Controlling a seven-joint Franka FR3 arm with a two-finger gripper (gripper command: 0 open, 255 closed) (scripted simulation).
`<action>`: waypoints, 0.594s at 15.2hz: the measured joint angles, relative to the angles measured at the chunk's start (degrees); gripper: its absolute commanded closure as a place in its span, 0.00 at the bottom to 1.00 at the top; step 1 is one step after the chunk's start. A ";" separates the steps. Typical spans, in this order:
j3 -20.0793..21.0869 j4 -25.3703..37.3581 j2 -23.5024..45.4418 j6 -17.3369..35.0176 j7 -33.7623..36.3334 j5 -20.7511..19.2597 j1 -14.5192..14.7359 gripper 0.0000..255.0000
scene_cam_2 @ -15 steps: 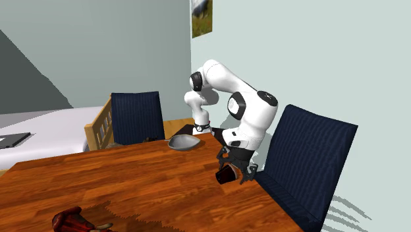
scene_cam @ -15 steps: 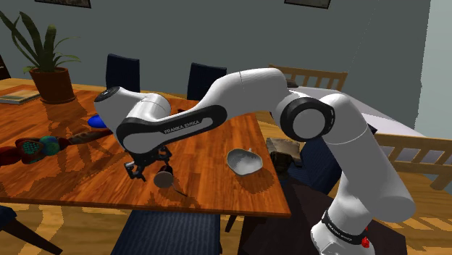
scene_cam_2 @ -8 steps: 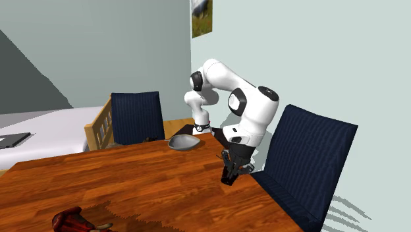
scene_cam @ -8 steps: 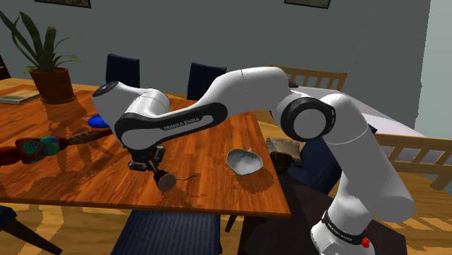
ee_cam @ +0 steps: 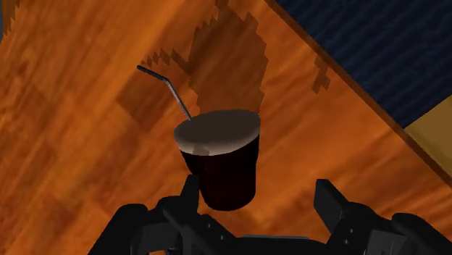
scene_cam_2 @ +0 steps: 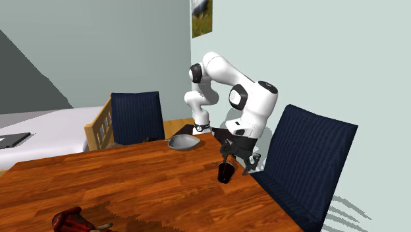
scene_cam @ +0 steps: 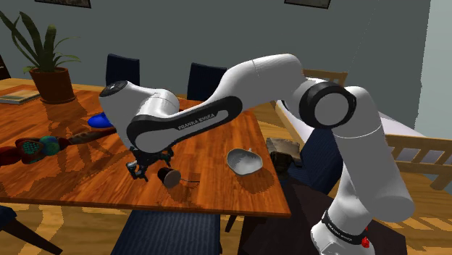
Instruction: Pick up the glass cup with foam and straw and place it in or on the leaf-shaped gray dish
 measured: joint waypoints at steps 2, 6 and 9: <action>1.28 -9.76 -6.06 5.72 -1.44 -0.22 -1.34 0.00; 1.55 -14.70 -7.84 9.79 -1.83 -0.73 -2.01 0.00; 1.38 -15.64 -7.66 11.30 -1.48 -1.22 -2.16 0.00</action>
